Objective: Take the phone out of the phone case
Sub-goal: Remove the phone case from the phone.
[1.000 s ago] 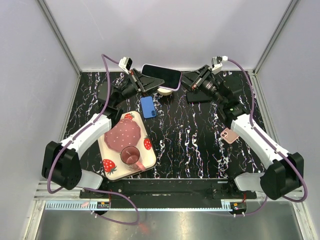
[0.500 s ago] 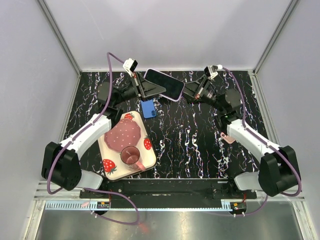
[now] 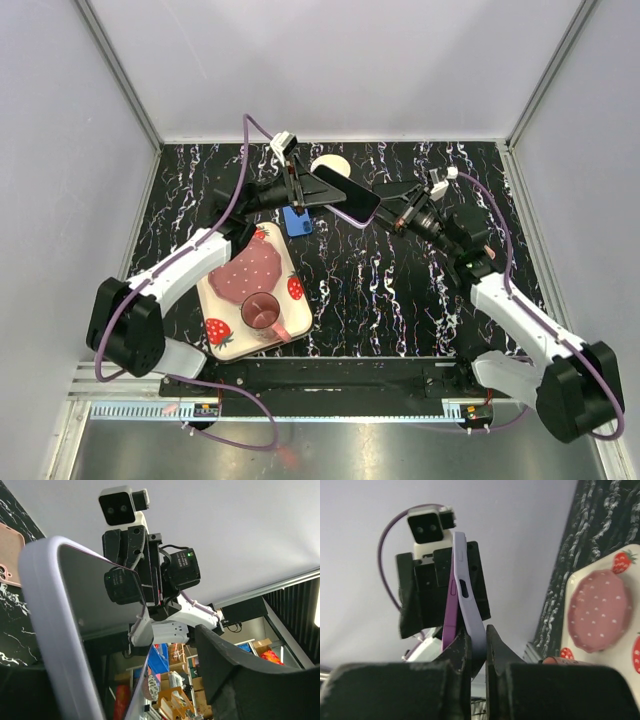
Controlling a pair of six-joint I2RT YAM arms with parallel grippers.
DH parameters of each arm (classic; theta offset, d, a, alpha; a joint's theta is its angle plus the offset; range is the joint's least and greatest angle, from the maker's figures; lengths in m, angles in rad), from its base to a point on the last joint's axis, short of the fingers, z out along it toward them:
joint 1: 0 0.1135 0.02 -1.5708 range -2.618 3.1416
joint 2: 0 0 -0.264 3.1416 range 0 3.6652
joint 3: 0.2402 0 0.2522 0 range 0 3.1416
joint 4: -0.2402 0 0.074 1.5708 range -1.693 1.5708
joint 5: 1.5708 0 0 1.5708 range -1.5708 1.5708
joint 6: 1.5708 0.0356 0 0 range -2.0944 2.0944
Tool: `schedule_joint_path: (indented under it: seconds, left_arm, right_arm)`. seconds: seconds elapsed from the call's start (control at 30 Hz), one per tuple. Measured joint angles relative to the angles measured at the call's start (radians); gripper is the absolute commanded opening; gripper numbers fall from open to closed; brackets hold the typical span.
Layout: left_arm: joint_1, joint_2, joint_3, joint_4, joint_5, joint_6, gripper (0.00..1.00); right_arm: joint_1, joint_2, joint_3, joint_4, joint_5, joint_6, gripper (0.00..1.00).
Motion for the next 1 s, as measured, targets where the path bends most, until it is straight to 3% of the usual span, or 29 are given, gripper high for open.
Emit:
schedule_joint_path:
  seconds: [0.2,0.5,1.0]
  left_arm:
    - [-0.021,0.049,0.000,-0.004,-0.002,0.013,0.99]
    - [-0.027,0.139,0.000,0.001,-0.003,0.012,0.99]
    - [-0.027,0.175,-0.003,-0.001,0.003,0.051,0.99]
  right_arm:
    - [-0.009,-0.098,0.006,-0.280,0.095,-0.186,0.00]
    - [-0.009,-0.175,0.035,-0.500,0.243,-0.356,0.00]
    - [-0.014,-0.190,0.116,-0.684,0.417,-0.525,0.00]
